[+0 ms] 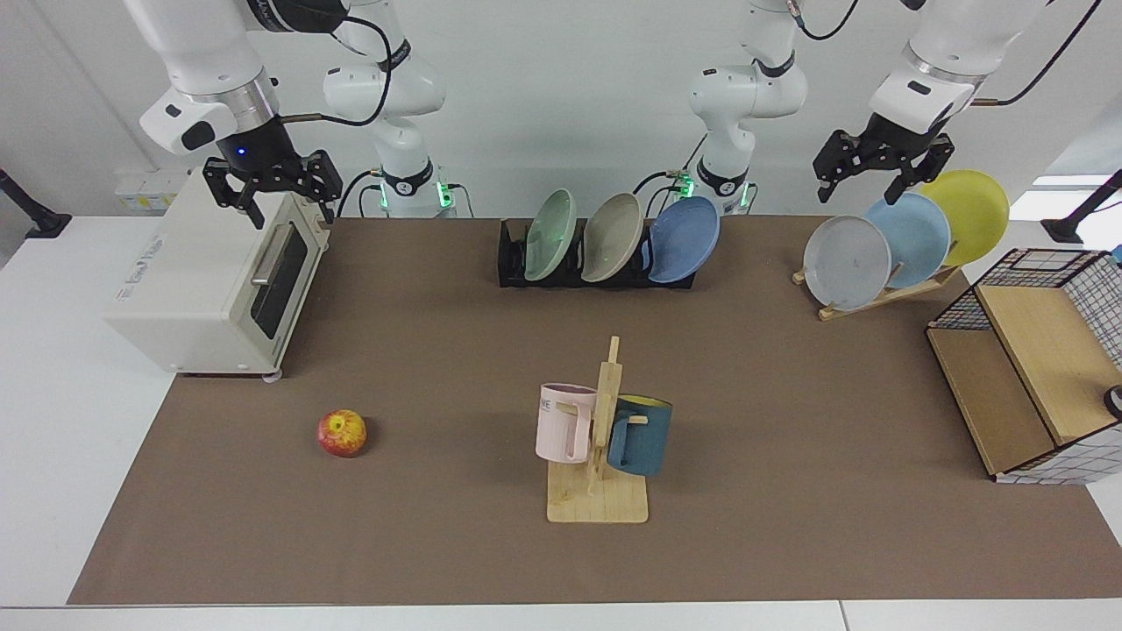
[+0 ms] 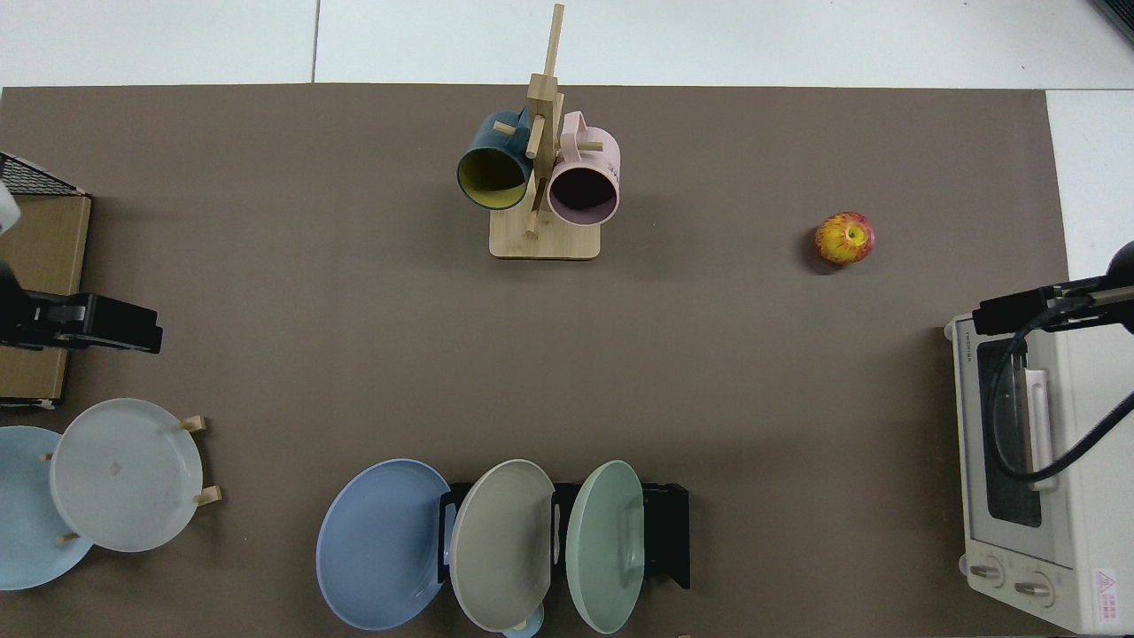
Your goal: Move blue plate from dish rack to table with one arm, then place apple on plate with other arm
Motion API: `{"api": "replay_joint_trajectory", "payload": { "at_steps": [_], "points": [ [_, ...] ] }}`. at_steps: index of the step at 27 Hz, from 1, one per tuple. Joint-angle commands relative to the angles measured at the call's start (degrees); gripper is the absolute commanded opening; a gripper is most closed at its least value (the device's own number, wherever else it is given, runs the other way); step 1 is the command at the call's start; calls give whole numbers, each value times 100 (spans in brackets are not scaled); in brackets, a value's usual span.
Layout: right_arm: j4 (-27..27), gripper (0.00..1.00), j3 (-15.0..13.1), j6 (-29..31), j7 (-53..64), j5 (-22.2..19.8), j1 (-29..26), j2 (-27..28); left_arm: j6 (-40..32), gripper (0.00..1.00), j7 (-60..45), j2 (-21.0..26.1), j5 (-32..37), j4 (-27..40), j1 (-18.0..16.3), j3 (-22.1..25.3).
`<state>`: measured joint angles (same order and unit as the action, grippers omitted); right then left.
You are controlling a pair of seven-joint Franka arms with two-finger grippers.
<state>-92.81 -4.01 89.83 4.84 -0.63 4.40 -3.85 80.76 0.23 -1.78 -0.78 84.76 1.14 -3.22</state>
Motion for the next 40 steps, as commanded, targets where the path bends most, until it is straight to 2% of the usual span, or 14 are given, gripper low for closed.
{"api": "replay_joint_trajectory", "payload": {
  "at_steps": [1,22,33,37,40],
  "points": [
    [-53,99,-4,-9,-88,45,-9,-46,-8,100,82,-156,-71,163,-53,-21],
    [-62,99,75,-1,-62,36,88,-64,-69,100,12,-253,-71,260,-61,-47],
    [-27,99,-4,52,-106,10,70,6,19,100,29,-710,-80,989,-44,-65],
    [26,100,-4,420,-202,27,0,94,45,100,29,-780,-80,1139,-44,-153],
    [26,100,-4,614,-308,28,-62,130,246,100,29,-947,-98,1515,-52,-249]
  ]
}}
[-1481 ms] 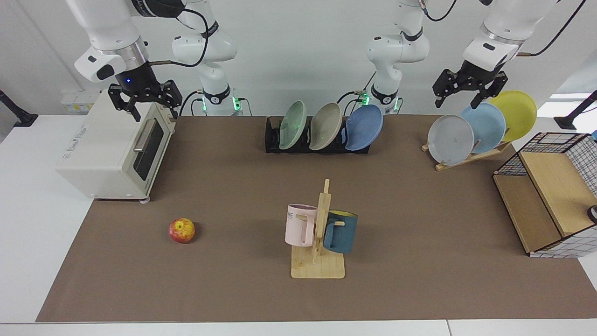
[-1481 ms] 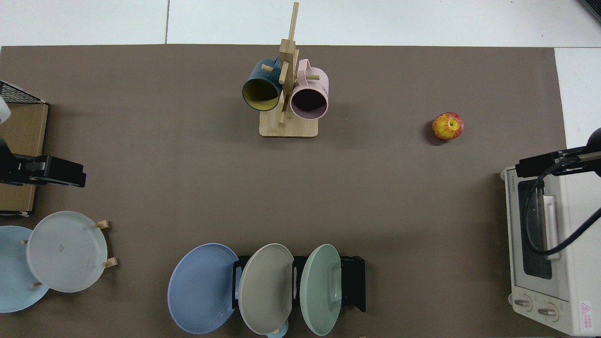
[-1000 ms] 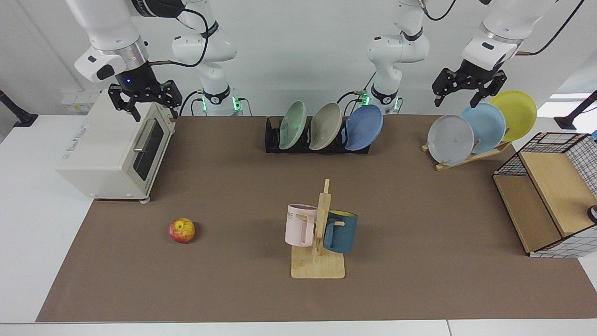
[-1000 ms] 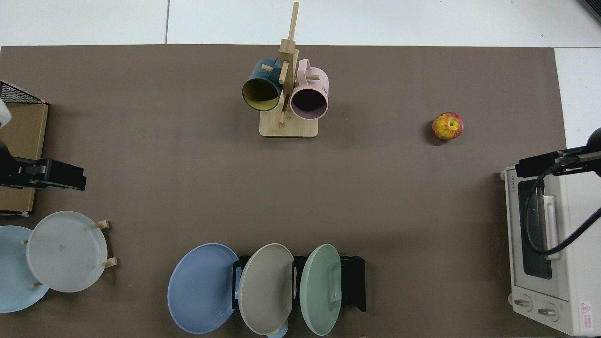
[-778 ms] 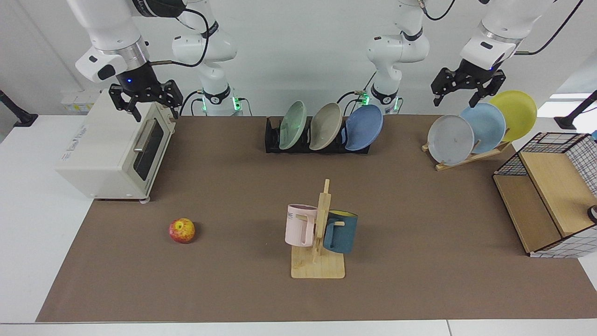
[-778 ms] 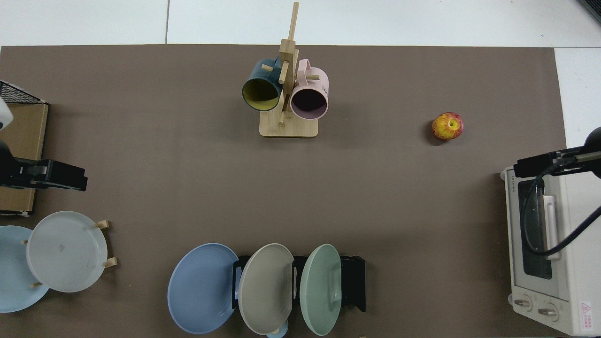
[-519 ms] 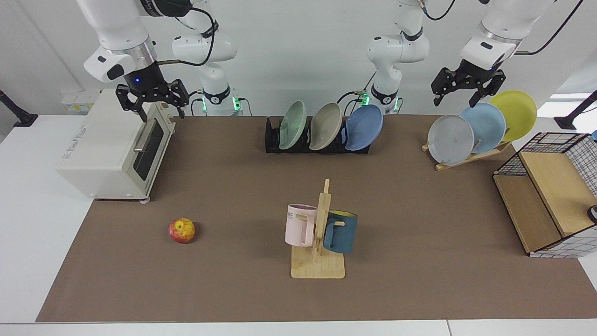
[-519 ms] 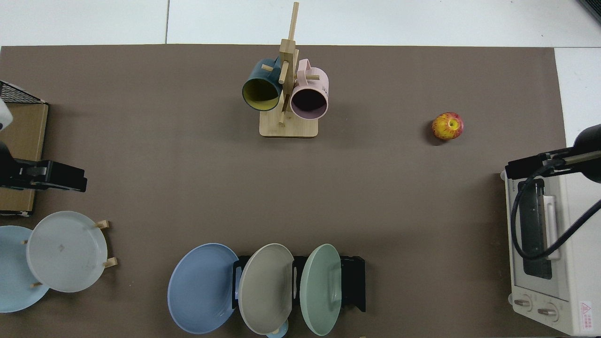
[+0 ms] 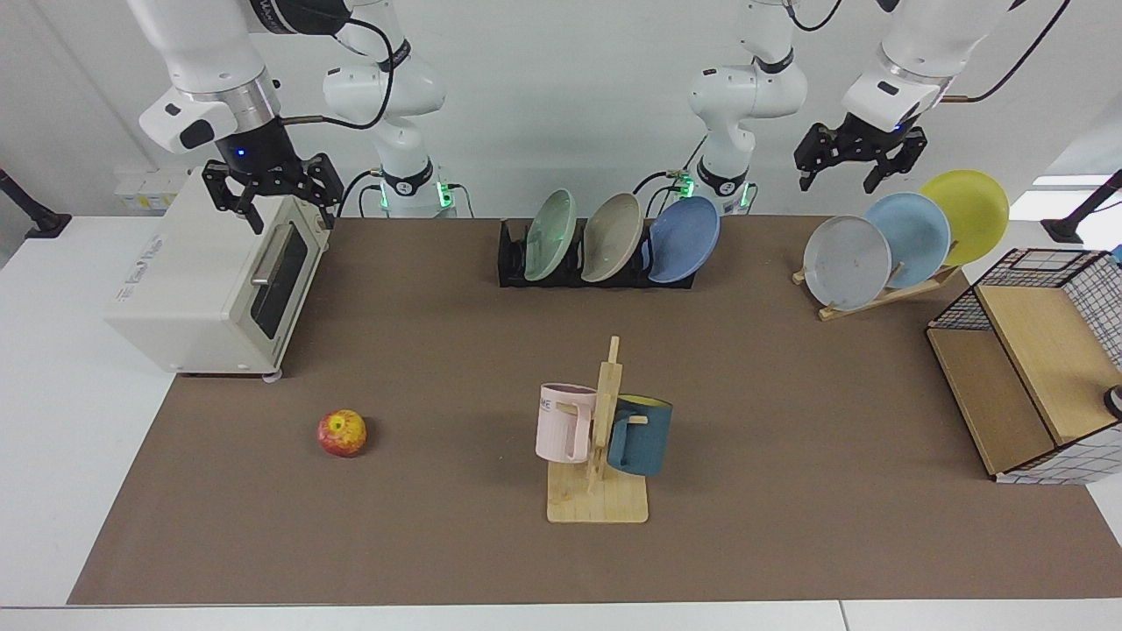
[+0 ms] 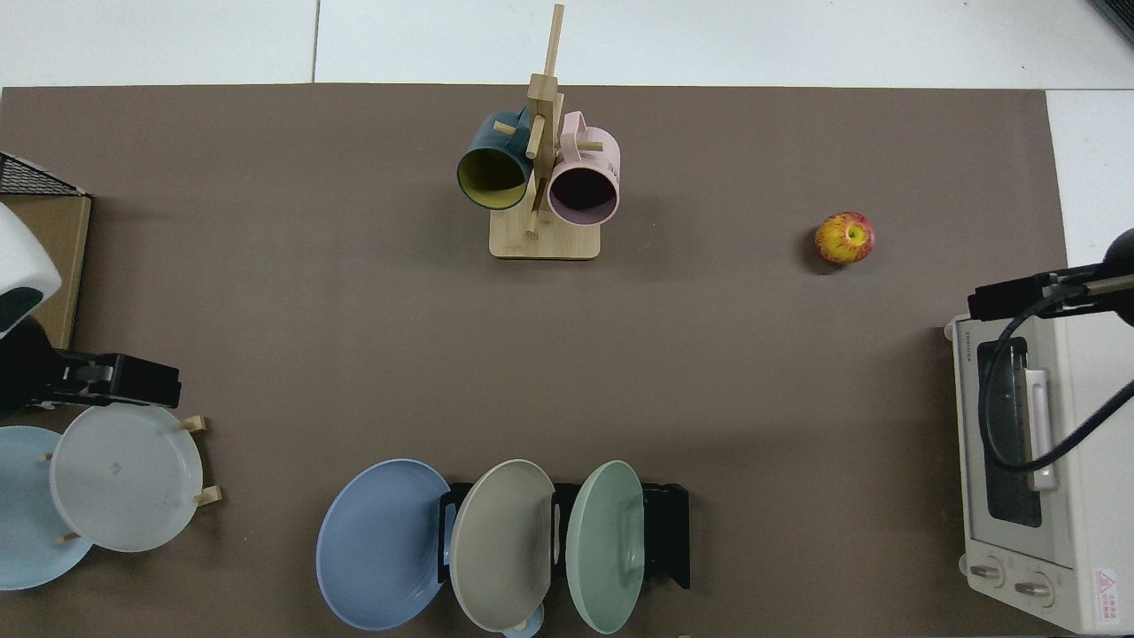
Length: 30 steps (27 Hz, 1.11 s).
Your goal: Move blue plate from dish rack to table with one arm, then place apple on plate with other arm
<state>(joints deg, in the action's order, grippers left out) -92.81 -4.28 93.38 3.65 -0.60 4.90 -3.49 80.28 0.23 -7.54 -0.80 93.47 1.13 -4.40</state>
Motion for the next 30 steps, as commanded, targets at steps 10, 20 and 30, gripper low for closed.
{"api": "replay_joint_trajectory", "payload": {
  "at_steps": [10,20,30],
  "points": [
    [483,100,24,206,-181,8,-165,630,1085,100,13,-801,-149,1945,-8,-360],
    [492,100,68,760,-198,271,-112,1105,1955,100,-128,-1601,-202,3782,18,-922],
    [395,100,68,1884,-190,350,-121,1781,2272,99,-216,-1768,-799,4661,27,-1160]
  ]
}}
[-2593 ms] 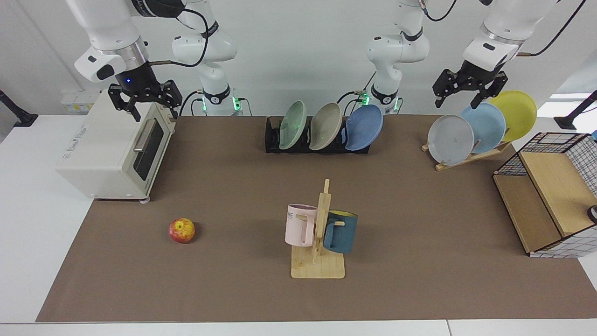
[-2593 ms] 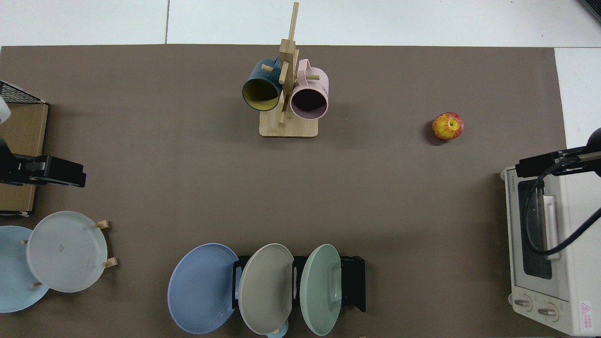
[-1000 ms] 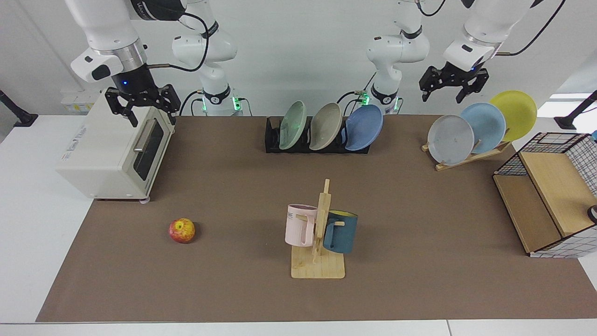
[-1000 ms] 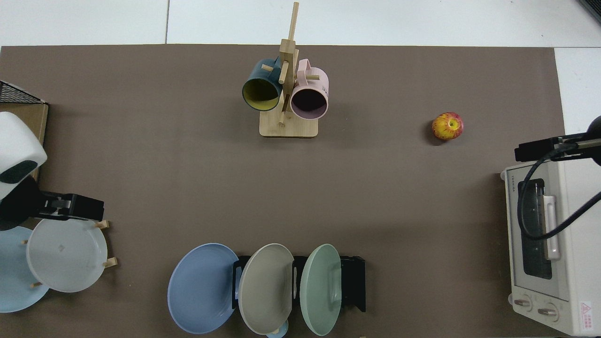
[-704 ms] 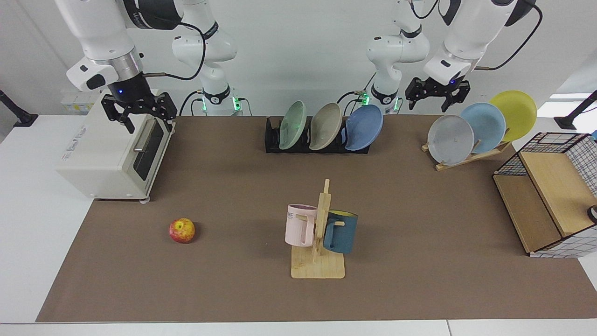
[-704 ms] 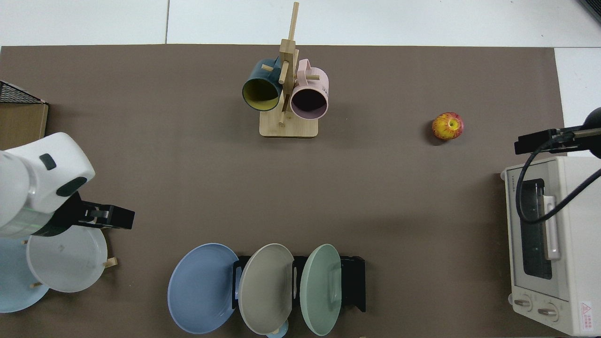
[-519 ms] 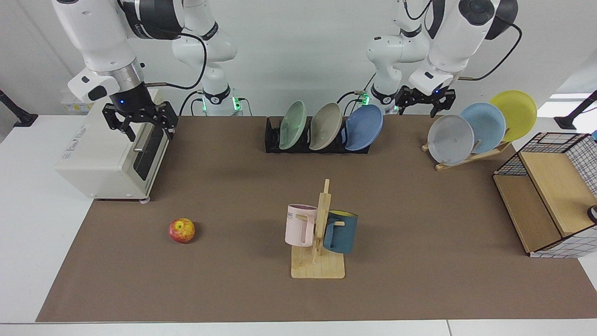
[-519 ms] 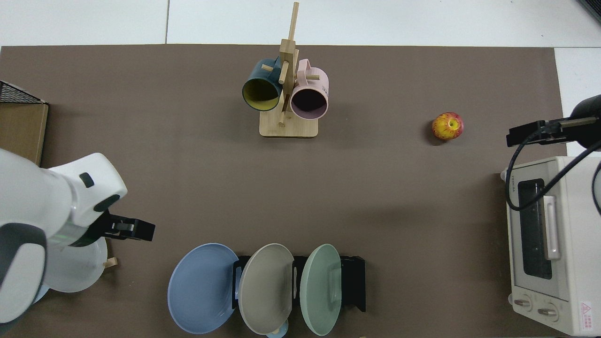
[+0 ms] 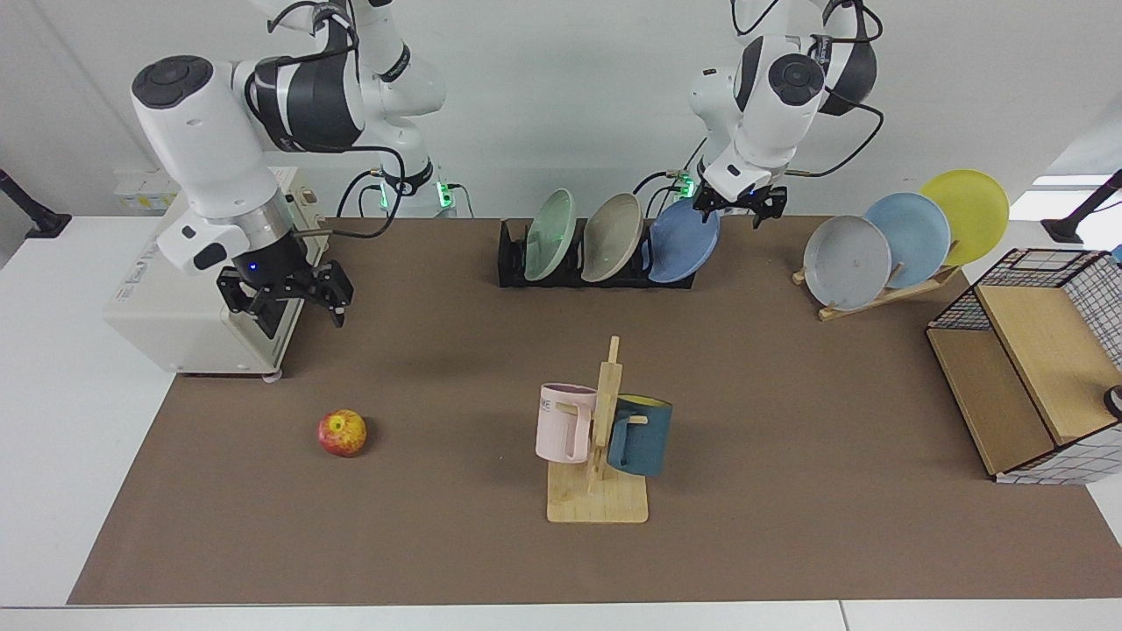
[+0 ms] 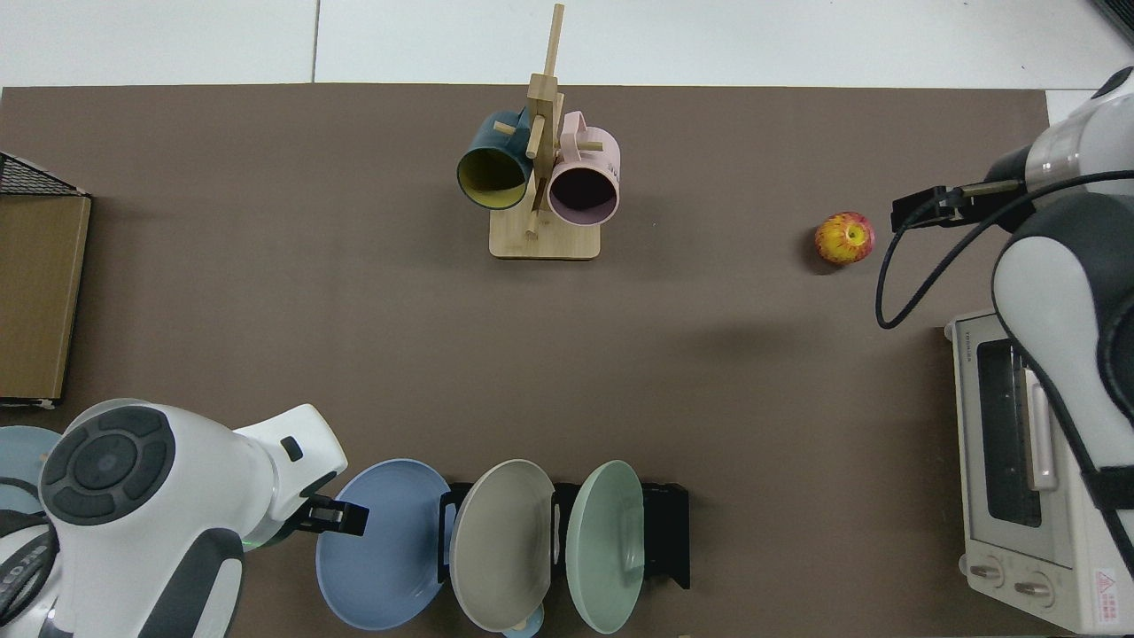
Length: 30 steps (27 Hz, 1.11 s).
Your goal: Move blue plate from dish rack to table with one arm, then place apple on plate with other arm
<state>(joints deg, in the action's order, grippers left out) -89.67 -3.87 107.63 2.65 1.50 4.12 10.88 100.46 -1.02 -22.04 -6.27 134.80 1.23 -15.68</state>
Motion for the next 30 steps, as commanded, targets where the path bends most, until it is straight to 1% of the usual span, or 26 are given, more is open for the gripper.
{"api": "replay_joint_trajectory", "payload": {
  "at_steps": [1,3,5,8,10,12,13,14,16,17,20,24,26,28,29,30],
  "points": [
    [47,100,27,583,-89,131,-25,415,325,99,-135,-371,-278,652,18,-84],
    [3,100,27,672,-89,131,-16,494,439,98,-180,-380,-375,758,9,-224],
    [-50,100,27,785,-37,78,-7,573,466,96,-180,-380,-445,802,9,-234],
    [-357,100,27,1145,25,34,-25,609,492,89,-180,-362,-524,802,1,-234],
    [-498,100,27,1357,34,25,-16,617,484,76,-180,-354,-551,794,1,-234],
    [-516,100,27,1384,43,25,-42,687,466,63,-180,-345,-577,794,1,-234],
    [-516,100,27,1384,43,25,-60,731,440,54,-180,-345,-577,785,1,-234],
    [-525,100,27,1393,43,25,-60,767,431,48,-180,-345,-577,785,1,-234],
    [-534,100,27,1401,51,25,-60,828,405,36,-180,-345,-577,776,9,-251],
    [-534,100,27,1419,60,25,-86,863,387,33,-188,-345,-577,776,9,-260],
    [-534,100,18,1437,174,25,-95,951,352,32,-197,-353,-577,767,9,-295],
    [-691,100,26,1778,367,25,-183,1066,291,31,-443,-362,-551,741,9,-339],
    [-745,100,27,1972,403,25,-218,1162,203,27,-592,-371,-490,706,9,-366],
    [-736,100,27,2043,455,52,-288,1276,133,24,-628,-371,-446,644,-8,-409],
    [-727,100,27,2052,456,95,-315,1329,89,21,-637,-371,-393,609,-26,-410],
    [-718,100,27,2052,403,131,-324,1364,62,13,-645,-371,-332,583,-26,-418]
  ]
}}
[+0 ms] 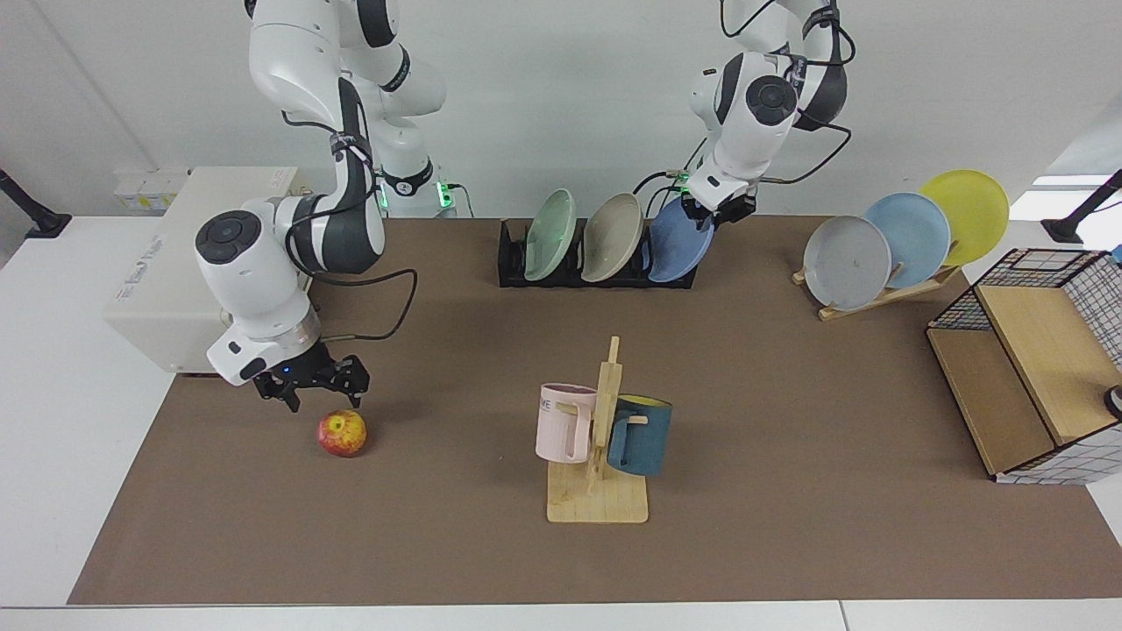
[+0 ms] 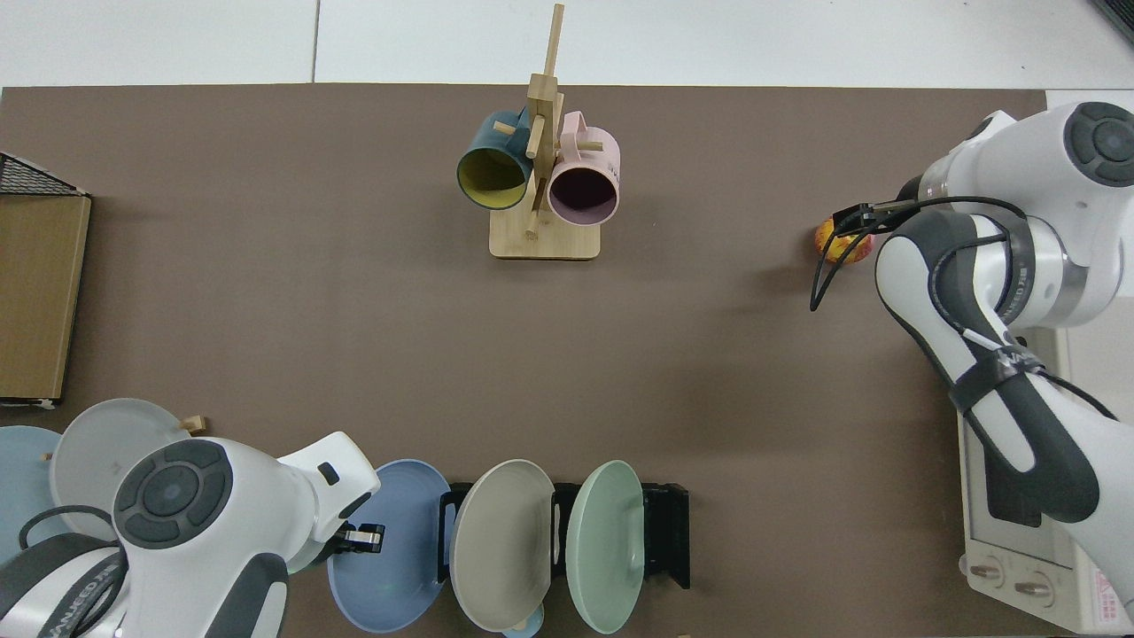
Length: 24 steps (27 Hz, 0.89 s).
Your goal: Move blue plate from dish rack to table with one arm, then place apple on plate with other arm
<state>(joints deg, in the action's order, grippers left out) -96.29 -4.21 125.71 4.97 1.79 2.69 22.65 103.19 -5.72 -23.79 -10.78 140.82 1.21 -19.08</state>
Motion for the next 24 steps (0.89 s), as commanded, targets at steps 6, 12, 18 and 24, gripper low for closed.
{"api": "replay_joint_trajectory", "payload": {
  "at_steps": [6,12,18,24],
  "points": [
    [-39,100,69,393,145,216,-181,380,-589,0,-210,-214,471,-230,-51,-69],
    [-30,100,69,411,145,515,-173,512,-852,0,-447,-222,752,-468,-34,-69],
    [-30,100,60,735,180,419,-111,635,-1195,0,-562,-222,885,-775,-33,-78],
    [-13,100,60,824,285,418,-146,811,-1214,0,-378,-135,885,-1240,-95,27]
  ]
}}
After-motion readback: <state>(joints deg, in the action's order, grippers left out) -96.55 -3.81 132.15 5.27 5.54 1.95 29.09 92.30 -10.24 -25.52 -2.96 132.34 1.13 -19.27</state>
